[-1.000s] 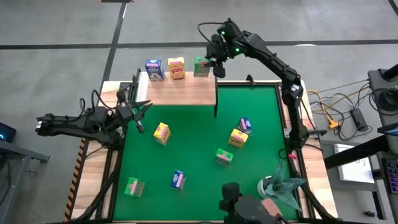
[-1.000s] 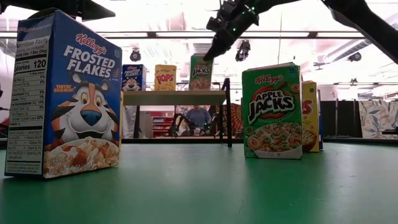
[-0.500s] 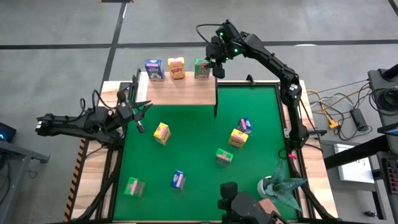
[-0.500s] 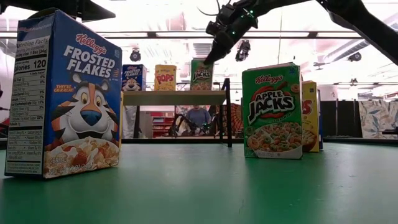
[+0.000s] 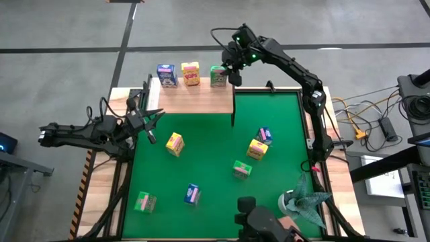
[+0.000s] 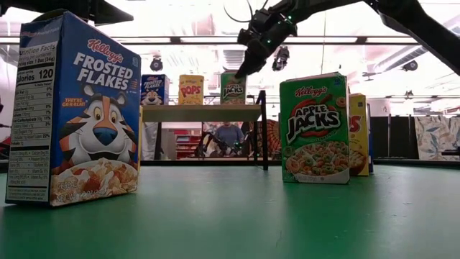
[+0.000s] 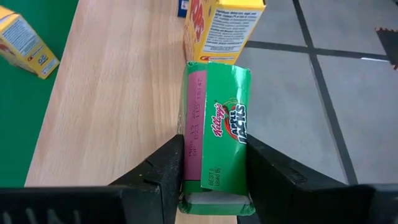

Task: Stack cereal on shelf
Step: Put top right green cereal box on the shelf

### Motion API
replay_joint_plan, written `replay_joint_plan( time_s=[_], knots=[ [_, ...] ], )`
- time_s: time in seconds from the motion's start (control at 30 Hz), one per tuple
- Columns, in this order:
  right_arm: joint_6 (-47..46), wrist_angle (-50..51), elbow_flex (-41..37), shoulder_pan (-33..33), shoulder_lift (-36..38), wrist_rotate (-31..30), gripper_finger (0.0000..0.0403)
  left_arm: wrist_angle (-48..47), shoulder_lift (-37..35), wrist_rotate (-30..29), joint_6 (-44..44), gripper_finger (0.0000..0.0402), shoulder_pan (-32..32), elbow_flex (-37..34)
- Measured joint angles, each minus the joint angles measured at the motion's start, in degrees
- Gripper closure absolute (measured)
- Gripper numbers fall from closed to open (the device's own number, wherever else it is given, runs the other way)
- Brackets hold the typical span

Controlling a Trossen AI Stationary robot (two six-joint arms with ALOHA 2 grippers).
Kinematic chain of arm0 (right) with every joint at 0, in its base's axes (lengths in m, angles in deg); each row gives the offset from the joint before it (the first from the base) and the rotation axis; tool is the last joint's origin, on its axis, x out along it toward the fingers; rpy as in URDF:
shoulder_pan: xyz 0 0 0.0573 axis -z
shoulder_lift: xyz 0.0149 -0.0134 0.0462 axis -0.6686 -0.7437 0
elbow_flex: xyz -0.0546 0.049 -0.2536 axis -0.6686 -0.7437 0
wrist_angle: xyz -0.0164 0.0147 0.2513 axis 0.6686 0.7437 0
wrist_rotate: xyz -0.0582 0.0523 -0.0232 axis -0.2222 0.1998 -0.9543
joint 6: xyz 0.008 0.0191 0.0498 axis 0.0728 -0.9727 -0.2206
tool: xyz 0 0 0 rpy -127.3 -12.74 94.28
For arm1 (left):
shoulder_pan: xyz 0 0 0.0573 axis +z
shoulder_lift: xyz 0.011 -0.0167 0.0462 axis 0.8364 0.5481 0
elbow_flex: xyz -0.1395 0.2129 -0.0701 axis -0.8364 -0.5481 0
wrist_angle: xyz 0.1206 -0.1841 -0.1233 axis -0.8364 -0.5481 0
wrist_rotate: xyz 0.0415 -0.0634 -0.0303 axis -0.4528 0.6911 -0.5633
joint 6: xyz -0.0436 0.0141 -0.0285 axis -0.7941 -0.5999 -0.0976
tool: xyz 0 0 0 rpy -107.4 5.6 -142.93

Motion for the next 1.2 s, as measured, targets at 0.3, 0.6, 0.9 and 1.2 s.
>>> replay_joint_plan(
  time_s=[0.3, 0.6, 0.9, 1.2],
  knots=[
    [-1.43, -1.71, -1.43, 0.0, 0.07, -0.04, 0.0214, 0.0, 0.0, 0.0, 0.0, 0.0365, 0.0, 0.0],
    [-1.45, -2.76, -1.46, -0.09, 0.12, -0.11, 0.018, 0.0, 0.0, 0.0, 0.0, 0.0365, 0.0, 0.0],
    [-5.4, -2.77, 2.39, -1.09, 0.99, -0.15, 0.0176, 0.01, 0.0, 0.01, 0.0, 0.0365, 0.0, 0.0],
    [-11.62, -2.81, 2.57, -6.43, 6.23, -0.31, 0.0177, -0.42, 0.02, 0.02, -0.61, 0.0365, 0.0, 0.0]
  ],
)
